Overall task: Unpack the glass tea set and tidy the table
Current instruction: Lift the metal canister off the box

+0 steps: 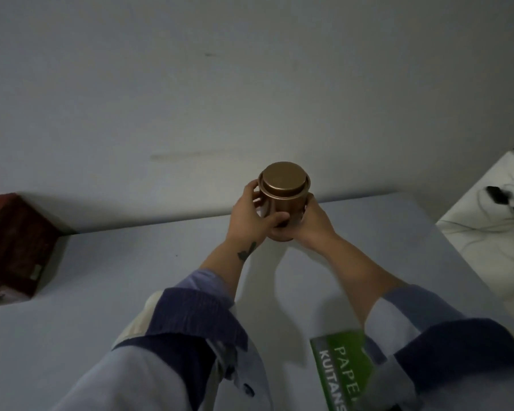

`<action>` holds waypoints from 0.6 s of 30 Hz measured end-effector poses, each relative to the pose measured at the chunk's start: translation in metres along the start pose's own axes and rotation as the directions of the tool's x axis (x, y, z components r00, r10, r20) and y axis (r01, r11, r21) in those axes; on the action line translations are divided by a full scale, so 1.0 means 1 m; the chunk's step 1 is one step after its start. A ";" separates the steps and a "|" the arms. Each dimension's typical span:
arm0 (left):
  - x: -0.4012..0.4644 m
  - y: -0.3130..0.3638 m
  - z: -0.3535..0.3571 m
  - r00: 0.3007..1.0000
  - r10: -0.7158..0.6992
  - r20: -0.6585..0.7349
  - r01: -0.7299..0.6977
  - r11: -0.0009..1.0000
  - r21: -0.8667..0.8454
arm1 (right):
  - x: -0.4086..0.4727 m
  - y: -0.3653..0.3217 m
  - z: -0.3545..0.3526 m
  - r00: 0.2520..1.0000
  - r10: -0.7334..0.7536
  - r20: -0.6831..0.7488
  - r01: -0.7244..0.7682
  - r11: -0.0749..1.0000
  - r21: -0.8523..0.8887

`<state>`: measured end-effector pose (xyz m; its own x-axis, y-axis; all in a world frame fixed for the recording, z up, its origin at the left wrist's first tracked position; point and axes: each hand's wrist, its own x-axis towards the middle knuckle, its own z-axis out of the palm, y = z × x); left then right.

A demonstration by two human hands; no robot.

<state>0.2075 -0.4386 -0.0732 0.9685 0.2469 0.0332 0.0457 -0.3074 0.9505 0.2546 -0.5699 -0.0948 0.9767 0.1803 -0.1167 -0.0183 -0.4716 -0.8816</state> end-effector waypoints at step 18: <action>0.061 -0.021 0.072 1.000 -0.016 0.007 0.016 0.996 0.089 | 0.062 0.050 -0.038 0.999 0.048 0.008 -0.048 0.996 0.071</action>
<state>0.2837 -0.4832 -0.1135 0.9692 0.2456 0.0154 0.0826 -0.3838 0.9197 0.3219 -0.6153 -0.1289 0.9730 0.1641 -0.1623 -0.0806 -0.4175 -0.9051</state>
